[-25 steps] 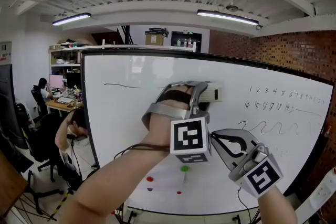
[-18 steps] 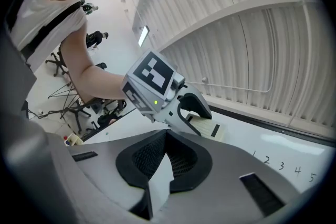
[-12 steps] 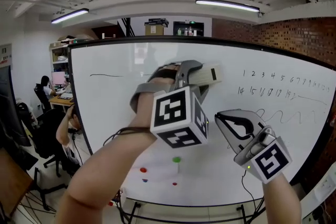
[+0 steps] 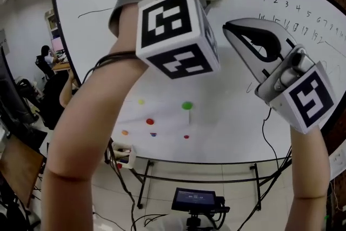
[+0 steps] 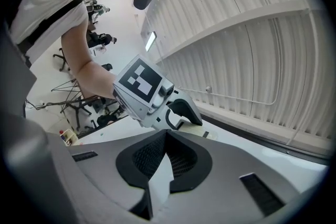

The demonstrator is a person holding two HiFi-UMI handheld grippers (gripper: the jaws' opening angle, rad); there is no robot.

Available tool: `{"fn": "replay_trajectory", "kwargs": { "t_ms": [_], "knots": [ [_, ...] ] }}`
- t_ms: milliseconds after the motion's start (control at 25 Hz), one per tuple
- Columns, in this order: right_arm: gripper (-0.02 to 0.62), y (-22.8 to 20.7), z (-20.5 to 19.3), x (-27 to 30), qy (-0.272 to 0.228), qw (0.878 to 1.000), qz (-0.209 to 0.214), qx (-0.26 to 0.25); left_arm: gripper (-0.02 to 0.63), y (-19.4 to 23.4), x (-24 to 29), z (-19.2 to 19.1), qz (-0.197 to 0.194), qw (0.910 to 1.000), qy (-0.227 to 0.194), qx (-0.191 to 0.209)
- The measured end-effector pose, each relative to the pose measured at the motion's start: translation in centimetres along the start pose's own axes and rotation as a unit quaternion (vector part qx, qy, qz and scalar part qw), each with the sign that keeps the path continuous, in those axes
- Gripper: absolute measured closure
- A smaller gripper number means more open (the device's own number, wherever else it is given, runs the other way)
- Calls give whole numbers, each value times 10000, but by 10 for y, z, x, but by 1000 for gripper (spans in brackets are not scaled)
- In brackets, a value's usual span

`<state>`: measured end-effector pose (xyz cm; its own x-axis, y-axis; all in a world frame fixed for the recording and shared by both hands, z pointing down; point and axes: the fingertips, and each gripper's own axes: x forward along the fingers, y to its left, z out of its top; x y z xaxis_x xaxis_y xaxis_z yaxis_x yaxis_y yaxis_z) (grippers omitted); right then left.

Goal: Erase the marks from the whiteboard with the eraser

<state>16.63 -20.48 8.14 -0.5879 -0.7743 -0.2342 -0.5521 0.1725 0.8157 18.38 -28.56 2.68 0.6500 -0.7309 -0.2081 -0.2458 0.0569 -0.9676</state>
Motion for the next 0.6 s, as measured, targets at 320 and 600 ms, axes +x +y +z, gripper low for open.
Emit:
{"fn": "replay_trajectory", "kwargs": {
  "t_ms": [320, 600],
  "knots": [
    [581, -5, -10, 17, -223, 9997, -1, -24, 356, 10, 1, -31, -188, 9962, 187, -830],
    [581, 0, 25, 25, -486, 9987, 103, -110, 354, 44, -30, -97, 287, 9843, 566, -1644]
  ]
}}
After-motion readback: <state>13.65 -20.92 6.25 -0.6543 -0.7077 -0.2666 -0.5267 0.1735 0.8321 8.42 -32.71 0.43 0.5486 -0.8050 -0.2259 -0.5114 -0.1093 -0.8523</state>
